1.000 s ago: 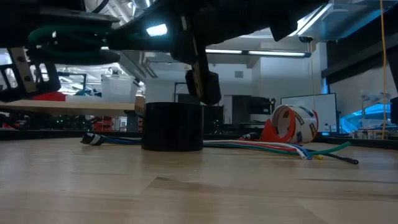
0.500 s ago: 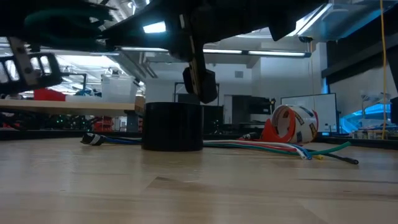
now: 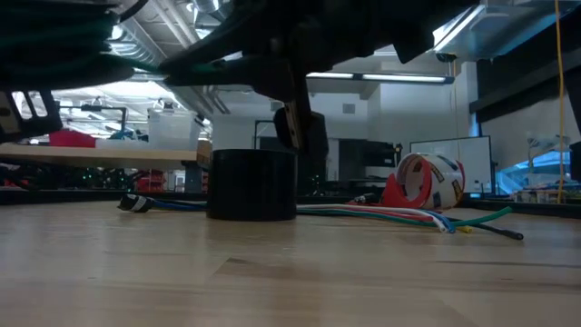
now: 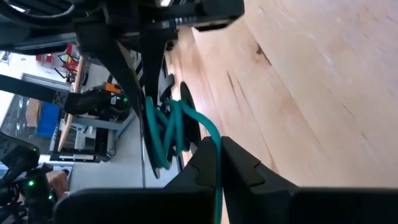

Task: Coil cords
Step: Uncoil the green wire from the spool

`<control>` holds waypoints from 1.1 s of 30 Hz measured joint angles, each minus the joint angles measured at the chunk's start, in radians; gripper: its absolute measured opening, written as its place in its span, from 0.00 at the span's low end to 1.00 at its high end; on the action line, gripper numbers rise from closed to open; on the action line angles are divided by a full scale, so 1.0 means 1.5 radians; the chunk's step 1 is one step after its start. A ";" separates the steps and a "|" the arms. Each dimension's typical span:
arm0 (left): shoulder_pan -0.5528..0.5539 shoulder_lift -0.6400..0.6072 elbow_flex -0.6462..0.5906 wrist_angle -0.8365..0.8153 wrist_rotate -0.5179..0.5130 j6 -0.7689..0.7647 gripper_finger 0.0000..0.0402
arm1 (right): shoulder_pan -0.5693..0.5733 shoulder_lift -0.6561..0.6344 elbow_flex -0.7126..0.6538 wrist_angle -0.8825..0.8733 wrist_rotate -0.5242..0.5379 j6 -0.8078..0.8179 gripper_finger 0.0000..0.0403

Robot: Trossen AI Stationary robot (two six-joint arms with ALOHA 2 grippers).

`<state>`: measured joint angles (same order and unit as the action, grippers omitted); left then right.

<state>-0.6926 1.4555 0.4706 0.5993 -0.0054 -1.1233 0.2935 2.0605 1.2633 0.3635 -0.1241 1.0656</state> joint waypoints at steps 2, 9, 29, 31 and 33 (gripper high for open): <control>0.000 0.000 0.000 0.015 0.002 -0.001 0.00 | -0.003 0.000 0.000 0.013 0.002 0.000 0.03; 0.000 0.000 0.000 0.041 0.012 -0.001 0.00 | -0.015 0.000 0.000 0.072 0.006 -0.019 0.02; 0.045 0.000 0.033 0.068 0.030 0.121 0.00 | -0.032 0.000 0.000 0.108 0.044 -0.105 0.02; 0.051 0.000 0.041 0.067 0.030 0.143 0.00 | -0.034 0.000 0.000 0.108 0.045 -0.106 0.02; 0.057 0.000 0.047 0.067 0.029 0.162 0.00 | -0.036 0.000 0.000 0.108 0.043 -0.106 0.02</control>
<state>-0.6068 1.4551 0.5404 0.6993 0.0381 -0.8801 0.2398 2.0609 1.2633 0.5259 -0.0589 0.9073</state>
